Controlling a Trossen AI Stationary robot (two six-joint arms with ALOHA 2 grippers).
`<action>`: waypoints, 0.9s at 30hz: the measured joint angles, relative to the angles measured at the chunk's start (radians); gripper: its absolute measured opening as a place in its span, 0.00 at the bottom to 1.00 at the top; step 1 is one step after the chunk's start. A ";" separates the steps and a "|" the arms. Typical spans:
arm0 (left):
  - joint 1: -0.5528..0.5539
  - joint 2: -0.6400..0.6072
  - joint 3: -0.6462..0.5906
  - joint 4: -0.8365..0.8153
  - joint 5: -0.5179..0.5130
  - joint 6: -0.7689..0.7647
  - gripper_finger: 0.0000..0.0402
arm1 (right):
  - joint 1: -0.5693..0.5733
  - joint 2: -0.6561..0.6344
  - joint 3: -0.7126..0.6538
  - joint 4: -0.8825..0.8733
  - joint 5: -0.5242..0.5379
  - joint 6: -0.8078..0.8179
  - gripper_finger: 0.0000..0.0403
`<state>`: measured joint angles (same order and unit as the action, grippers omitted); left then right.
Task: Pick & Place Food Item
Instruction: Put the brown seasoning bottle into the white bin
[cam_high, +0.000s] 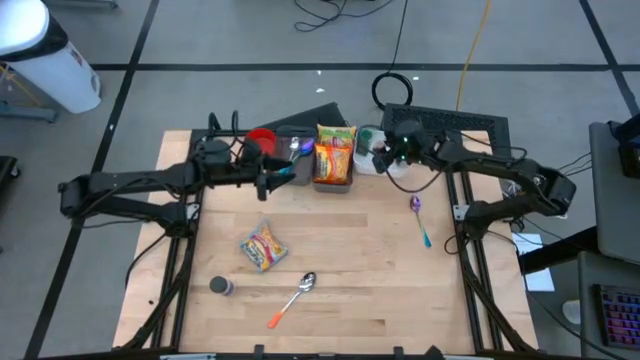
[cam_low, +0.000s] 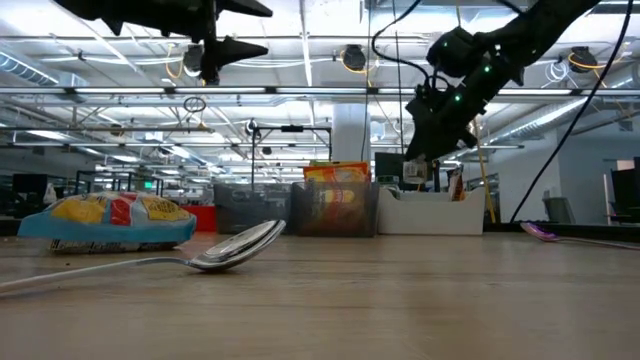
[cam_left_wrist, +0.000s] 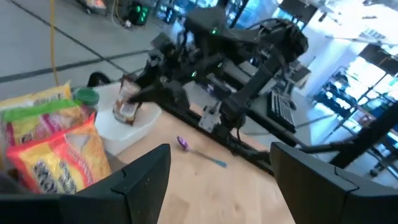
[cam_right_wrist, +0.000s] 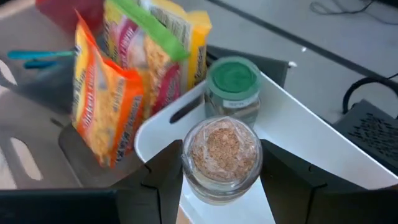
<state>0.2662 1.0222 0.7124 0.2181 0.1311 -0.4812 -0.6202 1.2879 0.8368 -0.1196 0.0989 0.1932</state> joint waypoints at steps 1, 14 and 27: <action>0.000 0.011 0.000 0.017 -0.006 0.000 0.70 | -0.014 0.009 0.000 0.005 -0.021 -0.014 0.42; 0.011 0.139 0.000 0.136 -0.001 -0.071 0.70 | -0.127 0.159 0.000 0.099 -0.142 -0.126 0.42; 0.010 0.143 0.000 0.139 -0.001 -0.101 0.70 | -0.176 0.227 0.001 0.133 -0.154 -0.216 0.42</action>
<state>0.2764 1.1656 0.7125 0.3573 0.1299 -0.5820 -0.7963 1.5154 0.8375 0.0135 -0.0547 -0.0223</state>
